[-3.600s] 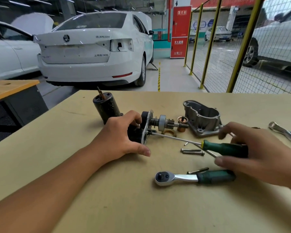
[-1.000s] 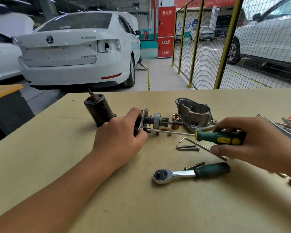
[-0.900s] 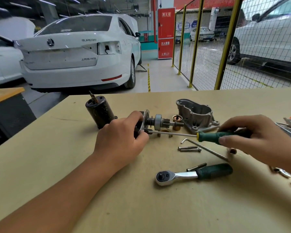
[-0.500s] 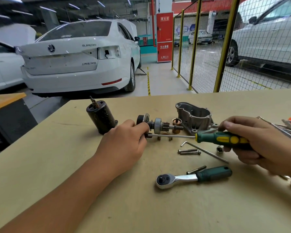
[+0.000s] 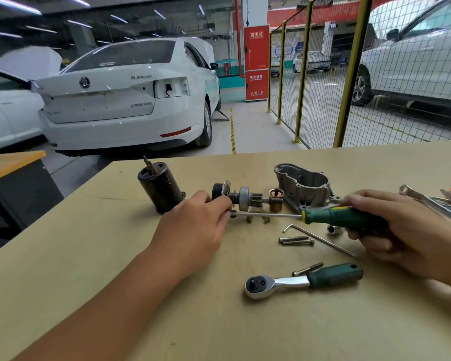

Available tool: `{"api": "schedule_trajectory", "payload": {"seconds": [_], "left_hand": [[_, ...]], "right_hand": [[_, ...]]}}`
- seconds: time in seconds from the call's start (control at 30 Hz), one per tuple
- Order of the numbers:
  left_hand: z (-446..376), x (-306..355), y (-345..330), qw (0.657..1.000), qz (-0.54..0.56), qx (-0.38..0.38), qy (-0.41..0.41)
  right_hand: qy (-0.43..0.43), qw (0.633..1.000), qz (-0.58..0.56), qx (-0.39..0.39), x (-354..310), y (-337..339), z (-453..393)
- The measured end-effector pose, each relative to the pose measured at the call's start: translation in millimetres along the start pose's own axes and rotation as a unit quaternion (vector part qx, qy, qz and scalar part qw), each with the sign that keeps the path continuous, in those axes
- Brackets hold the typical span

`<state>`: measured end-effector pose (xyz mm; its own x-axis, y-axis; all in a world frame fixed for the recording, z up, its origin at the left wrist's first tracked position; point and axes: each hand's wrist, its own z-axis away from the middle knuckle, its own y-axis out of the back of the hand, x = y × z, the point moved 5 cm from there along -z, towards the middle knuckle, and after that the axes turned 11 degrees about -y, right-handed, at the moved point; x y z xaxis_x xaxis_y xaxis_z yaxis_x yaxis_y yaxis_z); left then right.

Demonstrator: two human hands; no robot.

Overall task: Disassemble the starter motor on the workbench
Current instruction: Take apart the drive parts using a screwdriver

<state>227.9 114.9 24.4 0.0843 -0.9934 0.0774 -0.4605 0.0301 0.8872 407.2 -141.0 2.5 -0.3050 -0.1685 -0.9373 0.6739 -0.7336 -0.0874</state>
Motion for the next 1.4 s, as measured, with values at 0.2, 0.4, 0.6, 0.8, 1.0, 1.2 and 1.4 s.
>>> {"api": "schedule_trajectory", "payload": {"seconds": [0.2,0.4,0.6,0.8,1.0,1.2,1.4], "left_hand": [[0.2,-4.4,2.3,1.0,0.012,-0.012,-0.008],[4.9,-19.7,4.3,0.99,0.03,-0.124,-0.052],[6.8,-28.6,5.8,0.988,0.08,-0.113,-0.064],[8.2,-32.0,3.4,0.988,0.103,-0.086,-0.069],[8.4,-41.4,2.2,0.982,0.187,-0.033,-0.009],[9.5,-48.1,6.6,0.986,0.142,-0.078,0.05],[11.1,-57.2,11.4,0.987,0.092,-0.075,0.112]], "right_hand": [[0.018,0.997,-0.062,-0.042,1.4,-3.9,2.5],[0.0,1.0,0.015,-0.002,-0.4,-5.4,5.3],[0.037,0.998,-0.044,-0.021,0.2,-3.4,2.3],[0.0,0.999,-0.046,-0.007,-0.1,-9.6,4.5],[0.018,0.999,-0.051,-0.004,-0.9,-4.4,3.4],[0.021,0.998,-0.055,0.005,0.6,-10.3,1.0],[0.035,0.999,-0.031,0.023,1.4,-9.3,-1.6]]}}
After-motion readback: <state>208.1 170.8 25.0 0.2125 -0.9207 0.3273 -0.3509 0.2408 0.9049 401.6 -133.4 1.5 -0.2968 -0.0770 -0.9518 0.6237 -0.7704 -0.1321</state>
